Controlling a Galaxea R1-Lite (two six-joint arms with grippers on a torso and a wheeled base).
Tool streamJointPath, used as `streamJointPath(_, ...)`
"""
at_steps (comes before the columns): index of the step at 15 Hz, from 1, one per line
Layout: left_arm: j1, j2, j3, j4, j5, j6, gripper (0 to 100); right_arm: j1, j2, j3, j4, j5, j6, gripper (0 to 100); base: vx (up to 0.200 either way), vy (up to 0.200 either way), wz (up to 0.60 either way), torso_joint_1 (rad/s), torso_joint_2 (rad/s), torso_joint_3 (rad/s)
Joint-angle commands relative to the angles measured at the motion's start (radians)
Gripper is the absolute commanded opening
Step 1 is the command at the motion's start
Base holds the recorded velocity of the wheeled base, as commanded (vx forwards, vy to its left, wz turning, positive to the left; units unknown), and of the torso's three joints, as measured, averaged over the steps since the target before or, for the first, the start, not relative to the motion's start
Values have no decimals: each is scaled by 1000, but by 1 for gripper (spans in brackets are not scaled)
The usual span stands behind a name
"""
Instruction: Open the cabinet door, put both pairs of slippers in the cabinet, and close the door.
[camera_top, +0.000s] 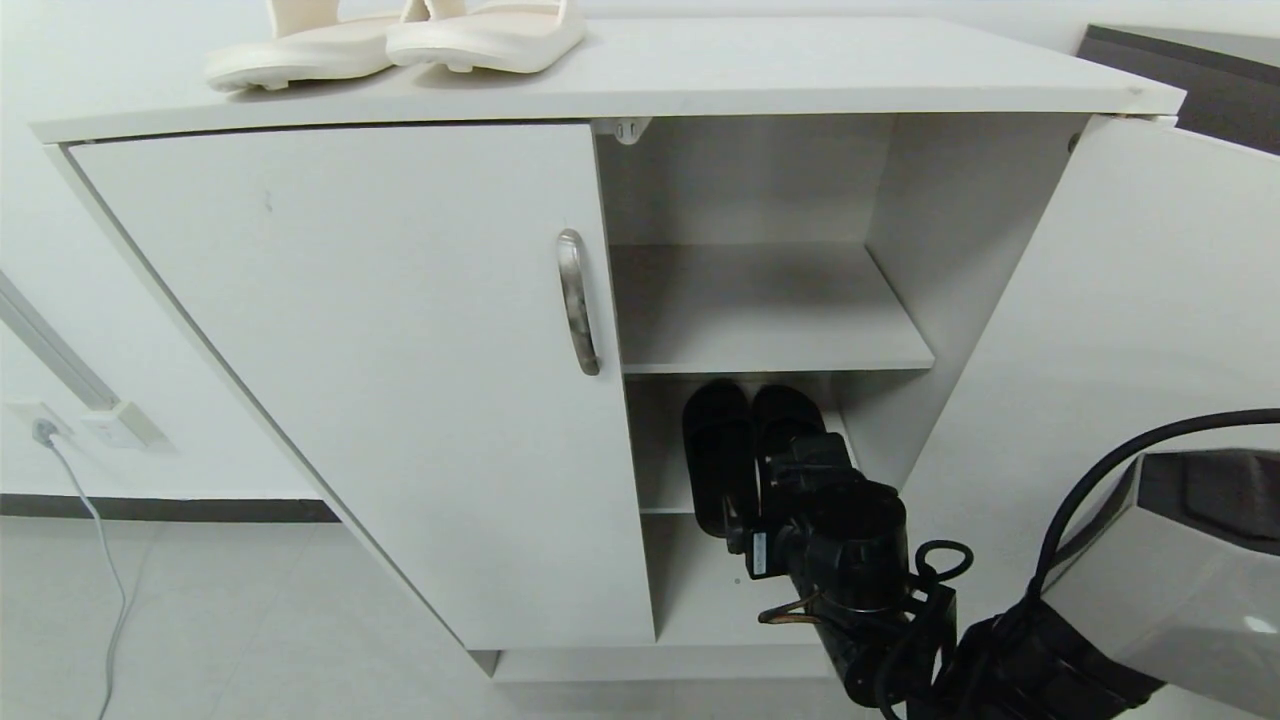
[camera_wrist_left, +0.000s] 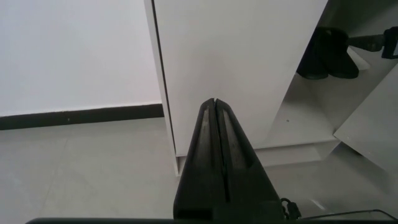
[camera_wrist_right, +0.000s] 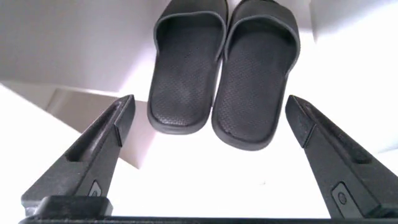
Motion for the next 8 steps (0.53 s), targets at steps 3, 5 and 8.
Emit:
streamJointPath(3,1,1,0,0,0,0,0,6,-22,27,-7,0,0,100,0,0,0,0,0,0)
streamJointPath(5,1,1,0,0,0,0,0,9,-22,26,-15,0,0,100,0,0,0,0,0,0)
streamJointPath(8,1,1,0,0,0,-2,0,18,-22,27,-16,0,0,100,-133,0,0,3,5,0)
